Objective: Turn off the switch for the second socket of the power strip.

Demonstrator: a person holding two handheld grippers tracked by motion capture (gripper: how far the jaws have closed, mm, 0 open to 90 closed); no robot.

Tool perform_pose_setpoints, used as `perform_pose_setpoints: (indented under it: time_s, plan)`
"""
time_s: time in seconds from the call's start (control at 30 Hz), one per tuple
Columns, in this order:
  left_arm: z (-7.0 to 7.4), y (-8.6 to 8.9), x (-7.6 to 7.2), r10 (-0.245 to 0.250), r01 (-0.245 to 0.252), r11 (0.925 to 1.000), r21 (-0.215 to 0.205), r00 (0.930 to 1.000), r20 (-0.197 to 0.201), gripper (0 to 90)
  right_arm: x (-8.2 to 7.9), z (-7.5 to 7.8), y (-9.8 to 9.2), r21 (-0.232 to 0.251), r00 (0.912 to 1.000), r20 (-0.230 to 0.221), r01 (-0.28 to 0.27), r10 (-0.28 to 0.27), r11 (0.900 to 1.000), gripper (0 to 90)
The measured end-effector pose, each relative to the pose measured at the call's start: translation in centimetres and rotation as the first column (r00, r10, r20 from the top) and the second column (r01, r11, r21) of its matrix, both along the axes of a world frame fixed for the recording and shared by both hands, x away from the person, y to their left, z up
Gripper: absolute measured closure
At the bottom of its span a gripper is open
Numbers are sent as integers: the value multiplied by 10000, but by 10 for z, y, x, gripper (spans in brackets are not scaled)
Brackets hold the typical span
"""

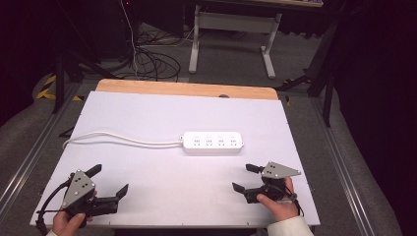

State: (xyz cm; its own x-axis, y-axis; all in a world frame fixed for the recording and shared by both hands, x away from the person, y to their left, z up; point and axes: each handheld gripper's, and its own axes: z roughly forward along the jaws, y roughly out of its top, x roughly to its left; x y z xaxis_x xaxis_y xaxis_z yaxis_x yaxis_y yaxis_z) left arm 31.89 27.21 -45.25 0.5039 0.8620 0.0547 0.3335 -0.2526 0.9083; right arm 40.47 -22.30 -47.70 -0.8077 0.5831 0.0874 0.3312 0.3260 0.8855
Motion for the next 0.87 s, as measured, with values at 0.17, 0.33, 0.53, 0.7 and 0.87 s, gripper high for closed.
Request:
perform_pose_setpoints:
  time_s: [0.17,0.33,0.53,0.7,0.87]
  plan:
    - [0,0,0,-7,7,10000,19,10000,29,12,1,-11,2,-241,9981,-582,-224,210,9995,108]
    - [0,0,1,-16,16,10000,-30,10000,28,12,1,-12,2,-235,9982,-580,-169,155,9996,101]
    - [0,0,1,-171,173,9996,-218,9998,79,12,2,-13,-2,-208,9986,-460,-266,256,9994,71]
    - [-1,0,1,-202,203,9998,-85,9996,216,6,0,-10,-4,-295,9999,-24,-153,153,9994,73]
    - [-3,1,1,-183,184,9998,-18,9992,342,6,-1,-9,-4,-555,9998,202,-3,14,9985,74]
